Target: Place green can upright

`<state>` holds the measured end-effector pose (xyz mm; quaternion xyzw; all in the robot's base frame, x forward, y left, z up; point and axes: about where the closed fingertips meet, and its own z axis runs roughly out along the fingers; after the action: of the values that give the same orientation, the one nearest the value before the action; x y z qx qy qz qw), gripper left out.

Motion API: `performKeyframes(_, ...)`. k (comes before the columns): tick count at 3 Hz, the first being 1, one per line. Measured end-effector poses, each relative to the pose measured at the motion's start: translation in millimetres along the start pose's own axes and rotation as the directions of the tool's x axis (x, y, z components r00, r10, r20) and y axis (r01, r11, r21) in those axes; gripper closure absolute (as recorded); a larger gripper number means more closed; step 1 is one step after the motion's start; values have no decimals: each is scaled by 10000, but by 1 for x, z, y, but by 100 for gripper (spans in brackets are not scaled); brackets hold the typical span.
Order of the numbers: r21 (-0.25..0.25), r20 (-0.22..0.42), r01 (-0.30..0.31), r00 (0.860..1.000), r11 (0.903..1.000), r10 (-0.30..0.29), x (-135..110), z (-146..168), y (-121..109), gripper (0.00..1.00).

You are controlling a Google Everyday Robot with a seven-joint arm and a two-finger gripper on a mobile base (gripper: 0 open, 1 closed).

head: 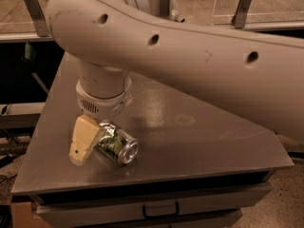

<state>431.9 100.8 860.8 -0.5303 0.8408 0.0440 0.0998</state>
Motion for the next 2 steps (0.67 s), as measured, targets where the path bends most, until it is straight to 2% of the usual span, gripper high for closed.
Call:
performKeyframes(1,-72,-132,-253,9996,9997,252,-10,15,1,17)
performKeyframes(2,-118,-167,-564,9983,9983,562,-12,23,-6,40)
